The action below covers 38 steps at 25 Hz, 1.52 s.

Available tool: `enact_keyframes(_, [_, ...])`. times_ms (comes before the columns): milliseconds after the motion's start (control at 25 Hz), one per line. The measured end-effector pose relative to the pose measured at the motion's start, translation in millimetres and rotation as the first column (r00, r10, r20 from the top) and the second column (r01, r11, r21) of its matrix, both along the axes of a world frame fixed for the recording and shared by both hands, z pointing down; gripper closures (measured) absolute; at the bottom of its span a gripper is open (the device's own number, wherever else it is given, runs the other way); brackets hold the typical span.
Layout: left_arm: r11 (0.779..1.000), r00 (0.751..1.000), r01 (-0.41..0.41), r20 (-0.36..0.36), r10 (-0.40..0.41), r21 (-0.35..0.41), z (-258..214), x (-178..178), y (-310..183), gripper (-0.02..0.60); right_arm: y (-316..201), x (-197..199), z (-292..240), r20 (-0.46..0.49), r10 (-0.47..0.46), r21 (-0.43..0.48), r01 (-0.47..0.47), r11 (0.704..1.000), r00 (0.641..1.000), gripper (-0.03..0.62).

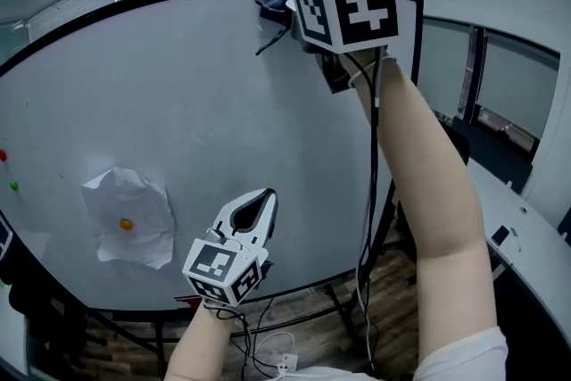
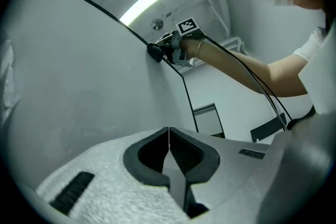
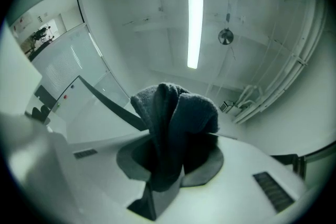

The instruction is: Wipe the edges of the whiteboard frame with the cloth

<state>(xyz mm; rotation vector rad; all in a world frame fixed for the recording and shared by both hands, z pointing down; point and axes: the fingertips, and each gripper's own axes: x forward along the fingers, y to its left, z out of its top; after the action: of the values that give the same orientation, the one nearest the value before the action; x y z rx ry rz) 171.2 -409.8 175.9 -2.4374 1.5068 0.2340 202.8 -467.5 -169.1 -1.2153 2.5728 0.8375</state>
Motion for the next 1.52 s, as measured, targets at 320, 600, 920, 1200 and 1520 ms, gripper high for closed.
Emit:
enact_keyframes(320, [0.999,0.999,-0.041,0.019,0.042,-0.012,3,53,-39,0.561,-35,70,-2,0.03,0.037,-0.006,-0.037,0.999,0.999,0.516])
enact_keyframes(600, [0.995,0.995,-0.092,0.029,0.093,-0.037,5,101,-59,0.561,-55,132,-10,0.04,0.097,-0.012,-0.097,0.995,0.994,0.514])
enact_keyframes(920, [0.986,0.986,-0.159,0.034,0.161,-0.056,14,109,-74,0.561,-81,161,-8,0.079,0.216,-0.034,-0.214,0.976,0.973,0.516])
enact_keyframes(1200, [0.98,0.98,-0.191,0.045,0.194,-0.057,14,129,-77,0.561,-98,203,-7,0.136,0.279,-0.084,-0.269,0.959,0.951,0.516])
enact_keyframes(1520, [0.976,0.976,-0.208,0.046,0.211,-0.064,15,151,-89,0.561,-112,230,7,0.13,0.333,-0.102,-0.321,0.942,0.934,0.516])
